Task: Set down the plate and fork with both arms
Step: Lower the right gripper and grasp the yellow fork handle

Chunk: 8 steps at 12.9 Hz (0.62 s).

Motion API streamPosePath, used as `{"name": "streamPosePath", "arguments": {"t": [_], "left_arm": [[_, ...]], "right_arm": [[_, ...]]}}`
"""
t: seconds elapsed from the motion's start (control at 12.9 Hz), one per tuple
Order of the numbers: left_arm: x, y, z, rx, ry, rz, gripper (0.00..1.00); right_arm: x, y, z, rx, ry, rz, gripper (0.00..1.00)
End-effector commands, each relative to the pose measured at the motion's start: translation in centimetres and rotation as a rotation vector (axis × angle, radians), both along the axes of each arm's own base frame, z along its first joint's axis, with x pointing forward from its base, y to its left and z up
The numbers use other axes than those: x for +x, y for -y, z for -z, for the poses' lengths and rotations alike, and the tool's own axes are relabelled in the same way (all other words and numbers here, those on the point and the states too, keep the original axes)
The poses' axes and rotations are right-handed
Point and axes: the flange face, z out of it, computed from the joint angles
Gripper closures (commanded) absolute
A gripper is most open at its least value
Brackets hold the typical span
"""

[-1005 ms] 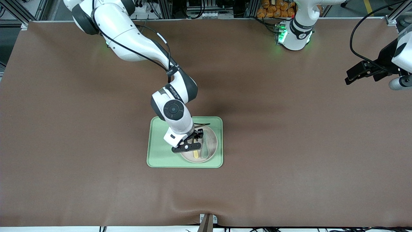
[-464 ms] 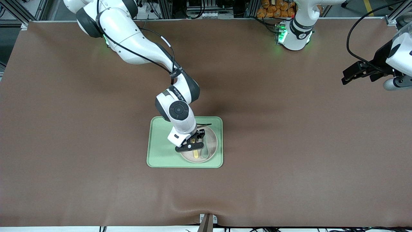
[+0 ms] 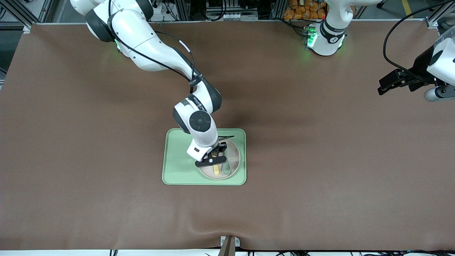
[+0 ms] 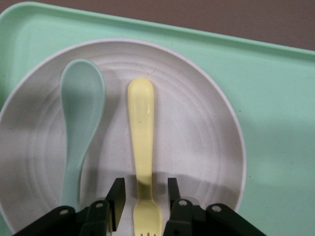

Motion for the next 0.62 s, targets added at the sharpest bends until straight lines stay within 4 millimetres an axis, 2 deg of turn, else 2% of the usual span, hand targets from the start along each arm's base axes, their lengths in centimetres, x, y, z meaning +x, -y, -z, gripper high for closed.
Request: {"name": "streamPosePath", "arguments": {"t": [0.0,0.23,0.39,0.54], "left_arm": [[-0.05,-0.02,-0.11,0.006,0.011,-0.005,0.00],[-0.19,-0.11,-0.42,0.006,0.016,-0.004,0.00],[-0.16,0.24,-0.50,0.004,0.019,0.002,0.00],[-0.01,0.44,-0.34,0.009,0.020,0.005,0.00]], "right_arm": [[0.23,-0.48,0.42,-0.017,0.021,0.002,0.59],[0.18,-0.44,0.77,-0.022,0.019,0.000,0.61],[0.22,-0.46,0.60,-0.021,0.020,0.000,0.69],[0.20,-0.44,0.63,-0.023,0.018,0.000,0.83]]}}
